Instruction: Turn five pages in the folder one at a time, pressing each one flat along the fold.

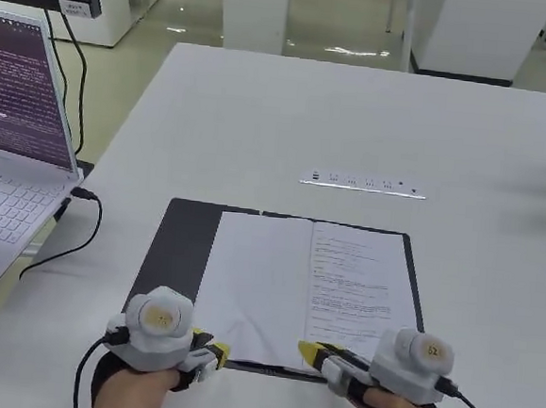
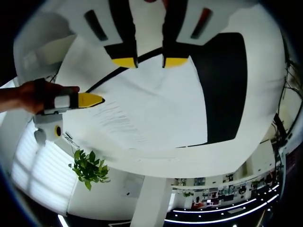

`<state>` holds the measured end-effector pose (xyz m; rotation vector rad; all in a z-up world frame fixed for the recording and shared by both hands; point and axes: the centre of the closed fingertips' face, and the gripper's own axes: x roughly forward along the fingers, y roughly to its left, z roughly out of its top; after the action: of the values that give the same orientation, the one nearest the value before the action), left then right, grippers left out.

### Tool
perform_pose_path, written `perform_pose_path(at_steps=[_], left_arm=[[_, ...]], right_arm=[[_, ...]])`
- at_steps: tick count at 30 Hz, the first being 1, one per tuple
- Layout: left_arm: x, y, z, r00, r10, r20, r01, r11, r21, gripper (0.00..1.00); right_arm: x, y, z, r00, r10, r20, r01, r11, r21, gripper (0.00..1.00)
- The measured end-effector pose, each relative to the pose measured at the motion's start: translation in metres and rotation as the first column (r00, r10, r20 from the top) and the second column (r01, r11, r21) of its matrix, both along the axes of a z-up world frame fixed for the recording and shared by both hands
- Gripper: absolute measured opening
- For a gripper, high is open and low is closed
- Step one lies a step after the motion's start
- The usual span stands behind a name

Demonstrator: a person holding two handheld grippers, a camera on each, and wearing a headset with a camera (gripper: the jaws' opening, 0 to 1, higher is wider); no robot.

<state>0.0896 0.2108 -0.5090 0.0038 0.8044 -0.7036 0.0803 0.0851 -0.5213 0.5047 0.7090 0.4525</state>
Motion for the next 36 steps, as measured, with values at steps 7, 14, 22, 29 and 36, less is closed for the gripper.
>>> perform_pose_path(at_steps=[7,14,22,29,36], left_arm=[[-0.004,0.002,0.01,1.0,0.024,0.013,-0.024,1.0,-0.007,0.21],[-0.002,0.005,0.03,0.998,0.055,0.039,-0.054,0.998,-0.03,0.25],[-0.001,0.013,0.044,0.994,0.085,0.062,-0.083,0.996,-0.039,0.28],[-0.002,0.019,0.053,0.991,0.115,0.071,-0.111,0.992,-0.056,0.31],[0.002,0.025,0.069,0.989,0.095,0.112,-0.091,0.995,-0.046,0.37]], right_arm=[[-0.009,-0.011,0.01,1.0,0.002,0.006,-0.002,1.0,-0.019,0.24],[-0.009,-0.042,0.03,0.997,-0.057,0.045,0.058,0.998,-0.017,0.29],[-0.02,-0.073,0.04,0.99,-0.126,0.063,0.126,0.992,-0.003,0.32],[-0.033,-0.093,0.047,0.985,-0.151,0.086,0.153,0.988,-0.02,0.37],[-0.037,-0.098,0.057,0.985,-0.121,0.119,0.129,0.99,-0.059,0.43]])
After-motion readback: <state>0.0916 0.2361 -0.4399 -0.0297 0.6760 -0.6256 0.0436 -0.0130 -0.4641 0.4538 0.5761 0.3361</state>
